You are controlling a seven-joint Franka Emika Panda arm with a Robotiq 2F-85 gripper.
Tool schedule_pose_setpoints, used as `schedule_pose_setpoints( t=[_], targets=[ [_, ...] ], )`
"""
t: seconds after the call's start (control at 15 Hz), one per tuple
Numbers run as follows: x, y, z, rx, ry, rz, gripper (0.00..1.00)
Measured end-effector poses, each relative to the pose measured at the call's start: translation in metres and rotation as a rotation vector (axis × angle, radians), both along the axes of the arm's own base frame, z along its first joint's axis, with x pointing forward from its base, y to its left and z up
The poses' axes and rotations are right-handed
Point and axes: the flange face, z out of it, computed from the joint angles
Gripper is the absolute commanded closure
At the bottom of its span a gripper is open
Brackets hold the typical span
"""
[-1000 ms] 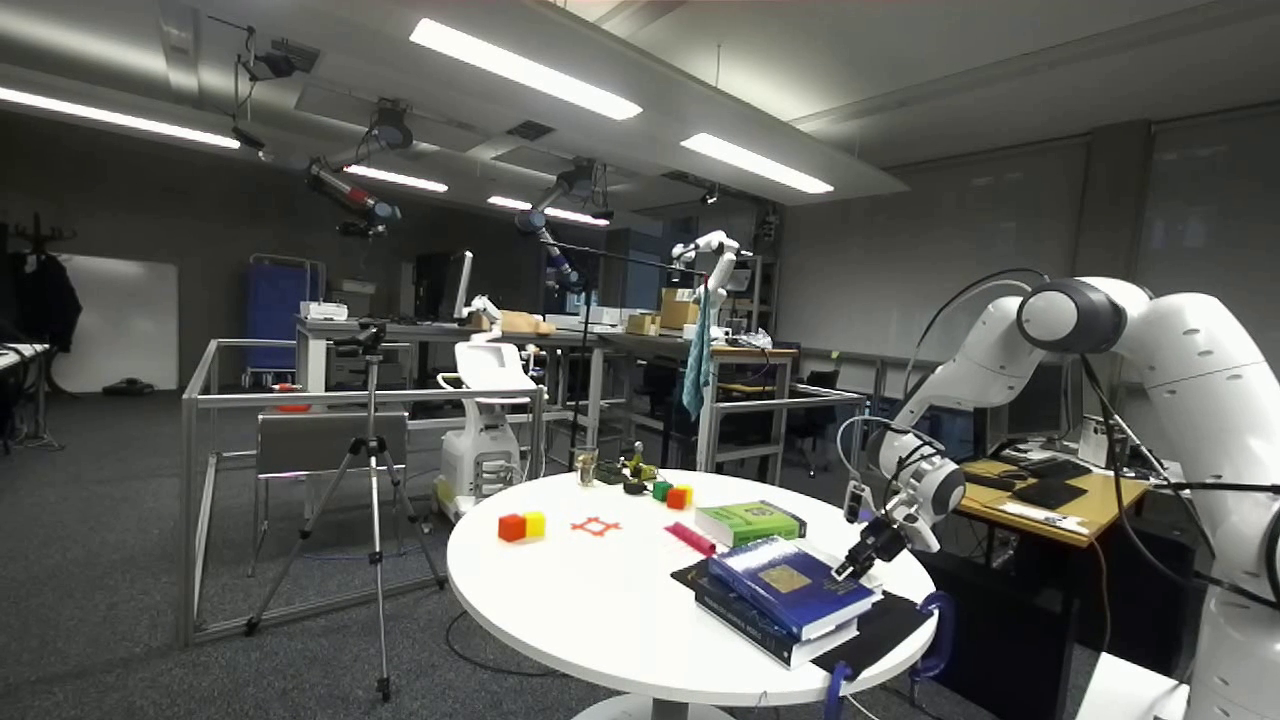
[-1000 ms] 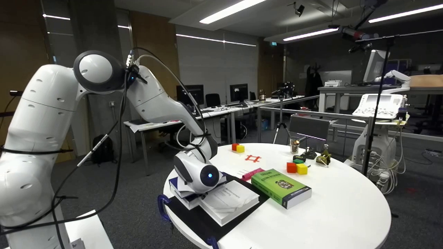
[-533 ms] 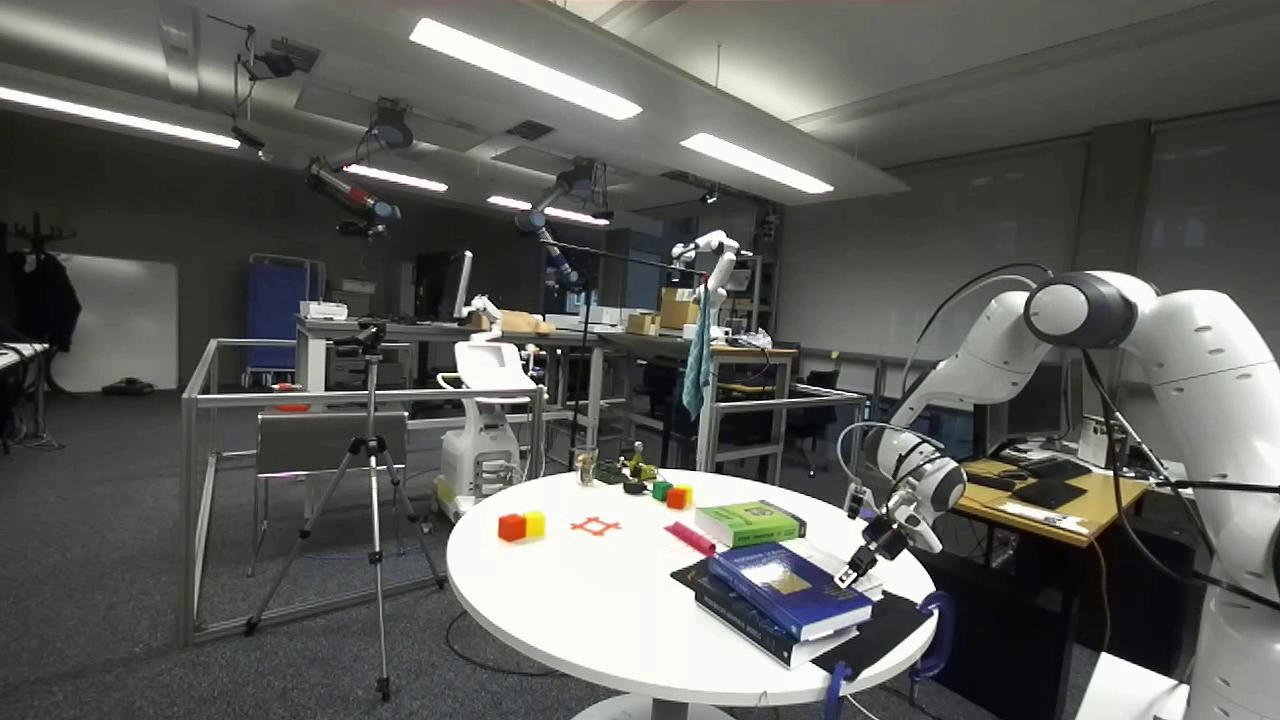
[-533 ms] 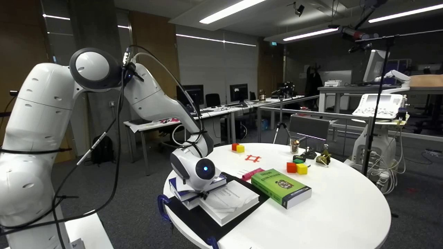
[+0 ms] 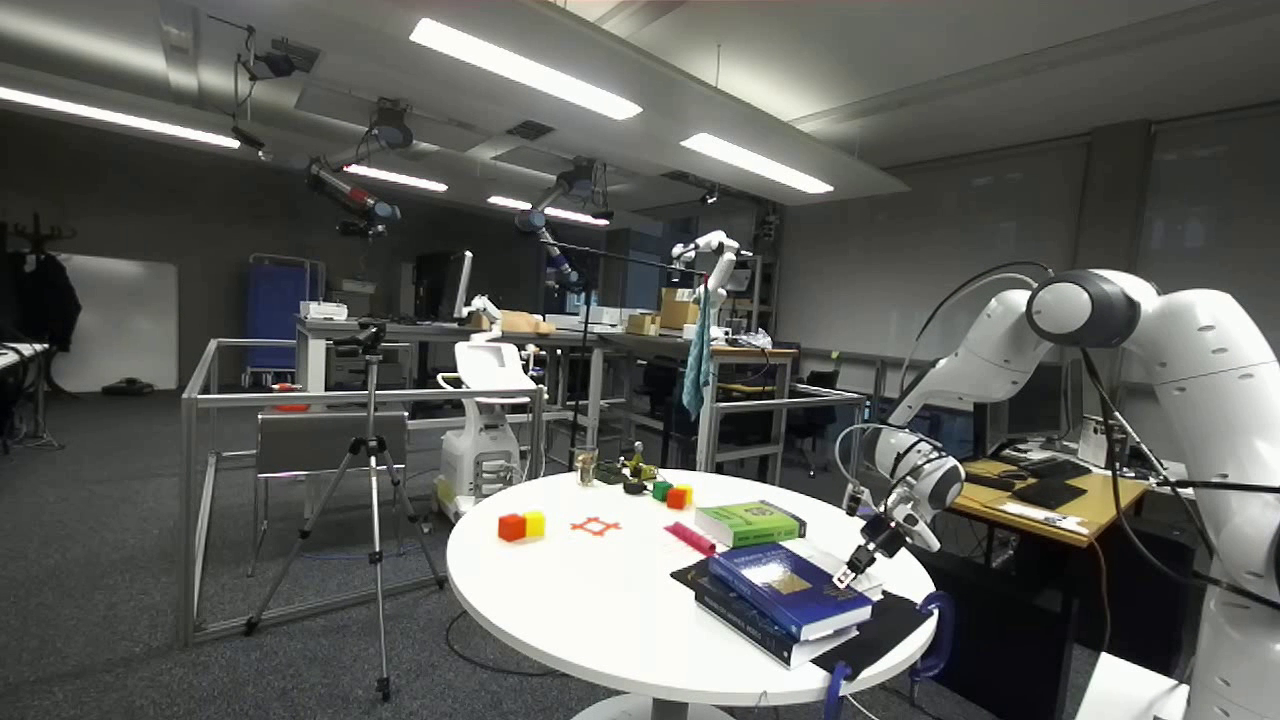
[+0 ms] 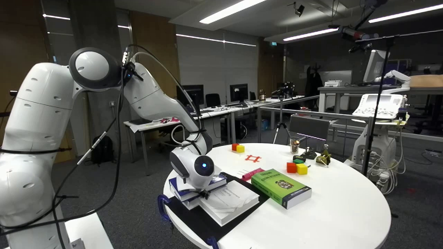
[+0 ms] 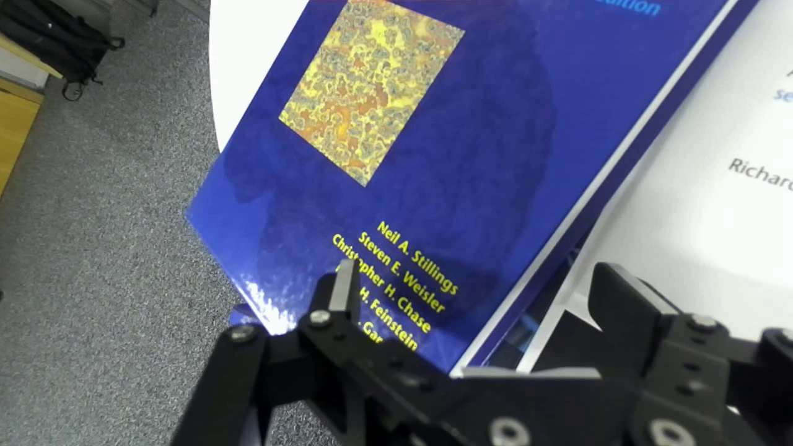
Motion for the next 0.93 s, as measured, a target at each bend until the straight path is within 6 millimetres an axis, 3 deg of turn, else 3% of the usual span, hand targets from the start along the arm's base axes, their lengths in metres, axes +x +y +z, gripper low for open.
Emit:
schedule_pose_setpoints(
  t=[0.4,0.93],
  targets=[
    [0.003,0.009,0.005,-0.026,-0.059,0.068,0.0],
    [0.0,0.009,0.014,-0.112,-0.231,0.283,0.0]
  ],
)
